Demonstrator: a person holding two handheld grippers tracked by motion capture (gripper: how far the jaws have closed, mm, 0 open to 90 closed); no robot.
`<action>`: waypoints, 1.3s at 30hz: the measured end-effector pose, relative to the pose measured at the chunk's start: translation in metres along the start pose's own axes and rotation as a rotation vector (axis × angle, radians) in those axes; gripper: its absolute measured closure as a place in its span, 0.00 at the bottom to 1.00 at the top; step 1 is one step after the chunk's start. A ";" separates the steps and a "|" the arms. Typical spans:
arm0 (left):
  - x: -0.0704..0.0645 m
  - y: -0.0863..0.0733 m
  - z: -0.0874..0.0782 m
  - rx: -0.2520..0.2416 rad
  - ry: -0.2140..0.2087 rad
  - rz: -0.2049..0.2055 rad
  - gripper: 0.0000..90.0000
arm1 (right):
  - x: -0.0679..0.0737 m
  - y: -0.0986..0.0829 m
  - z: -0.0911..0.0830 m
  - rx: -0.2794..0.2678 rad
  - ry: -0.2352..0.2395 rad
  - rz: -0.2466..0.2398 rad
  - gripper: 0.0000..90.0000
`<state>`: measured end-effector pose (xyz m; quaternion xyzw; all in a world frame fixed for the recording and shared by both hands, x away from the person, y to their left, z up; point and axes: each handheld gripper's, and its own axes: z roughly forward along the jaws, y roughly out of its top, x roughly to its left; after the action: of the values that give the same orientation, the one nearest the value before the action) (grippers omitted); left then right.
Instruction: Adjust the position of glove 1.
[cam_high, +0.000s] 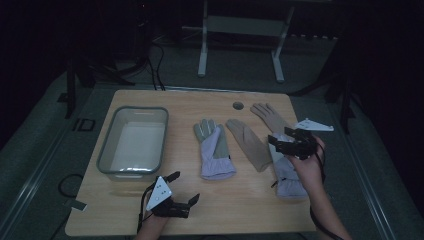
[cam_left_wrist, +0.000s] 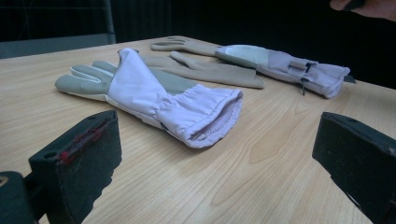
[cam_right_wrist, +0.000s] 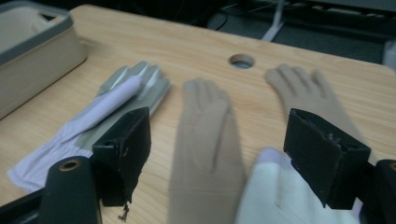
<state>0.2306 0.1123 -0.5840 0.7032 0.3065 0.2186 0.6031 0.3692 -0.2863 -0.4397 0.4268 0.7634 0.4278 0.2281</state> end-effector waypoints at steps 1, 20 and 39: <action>0.000 0.000 0.000 -0.001 -0.003 -0.003 0.02 | 0.002 0.002 0.005 0.012 0.009 -0.002 0.25; 0.000 0.000 0.000 -0.002 -0.014 0.001 0.02 | 0.068 0.029 0.092 0.085 0.133 -0.081 0.30; 0.001 0.000 0.000 -0.007 -0.022 -0.008 0.02 | 0.095 -0.003 0.184 0.278 0.134 -0.046 0.36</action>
<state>0.2311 0.1132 -0.5842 0.7024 0.3020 0.2093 0.6097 0.4484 -0.1219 -0.5381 0.4070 0.8384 0.3403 0.1250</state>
